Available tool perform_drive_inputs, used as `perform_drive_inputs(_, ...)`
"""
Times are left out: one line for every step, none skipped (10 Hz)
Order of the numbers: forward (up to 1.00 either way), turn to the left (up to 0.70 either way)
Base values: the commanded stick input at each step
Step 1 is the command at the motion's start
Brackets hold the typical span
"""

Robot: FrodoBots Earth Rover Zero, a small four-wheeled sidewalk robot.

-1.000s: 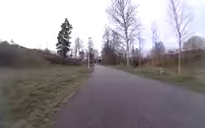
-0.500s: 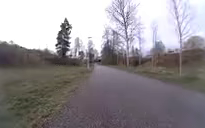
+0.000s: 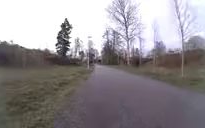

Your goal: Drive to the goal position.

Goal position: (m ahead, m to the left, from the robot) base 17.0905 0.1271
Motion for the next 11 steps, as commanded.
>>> perform_drive_inputs(0.7, 0.0)
perform_drive_inputs(0.7, 0.0)
perform_drive_inputs(0.7, 0.0)
perform_drive_inputs(0.7, 0.0)
perform_drive_inputs(0.7, 0.0)
perform_drive_inputs(0.7, 0.0)
perform_drive_inputs(0.7, 0.0)
perform_drive_inputs(0.7, 0.0)
perform_drive_inputs(0.7, 0.0)
perform_drive_inputs(0.7, 0.0)
perform_drive_inputs(0.7, 0.0)
